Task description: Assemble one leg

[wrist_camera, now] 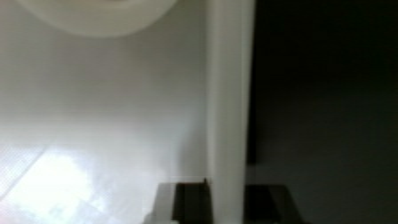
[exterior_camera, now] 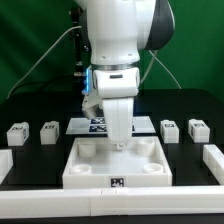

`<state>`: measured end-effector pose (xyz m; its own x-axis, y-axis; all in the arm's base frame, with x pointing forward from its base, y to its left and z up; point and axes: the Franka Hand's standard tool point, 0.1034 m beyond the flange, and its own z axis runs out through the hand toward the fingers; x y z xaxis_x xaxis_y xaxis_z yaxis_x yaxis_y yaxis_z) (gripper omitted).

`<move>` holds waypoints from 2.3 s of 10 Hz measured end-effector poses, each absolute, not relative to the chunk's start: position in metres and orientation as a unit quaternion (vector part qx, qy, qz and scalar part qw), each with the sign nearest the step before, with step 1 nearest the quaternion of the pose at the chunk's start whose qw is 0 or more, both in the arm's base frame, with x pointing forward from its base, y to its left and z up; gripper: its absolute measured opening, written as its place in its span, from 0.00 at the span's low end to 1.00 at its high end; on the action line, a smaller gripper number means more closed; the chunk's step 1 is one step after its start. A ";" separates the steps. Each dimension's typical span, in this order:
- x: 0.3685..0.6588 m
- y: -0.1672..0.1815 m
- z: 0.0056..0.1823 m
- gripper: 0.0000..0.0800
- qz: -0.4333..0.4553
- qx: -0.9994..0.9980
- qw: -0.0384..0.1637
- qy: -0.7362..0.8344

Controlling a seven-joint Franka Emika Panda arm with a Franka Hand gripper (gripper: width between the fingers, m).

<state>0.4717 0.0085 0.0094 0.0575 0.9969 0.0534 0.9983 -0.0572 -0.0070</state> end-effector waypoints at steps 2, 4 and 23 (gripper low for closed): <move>0.490 0.025 0.010 0.08 -0.028 -0.729 0.018 -0.684; 0.494 0.043 0.010 0.08 -0.023 -0.726 0.025 -0.687; 0.496 0.074 0.009 0.81 -0.025 -0.717 0.026 -0.696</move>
Offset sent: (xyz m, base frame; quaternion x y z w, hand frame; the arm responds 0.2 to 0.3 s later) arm 0.0295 0.0392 -0.0101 -0.0025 -0.0011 -0.0111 0.9999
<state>0.4965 0.0741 0.0092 0.0290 0.9969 0.0728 0.9996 -0.0289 -0.0018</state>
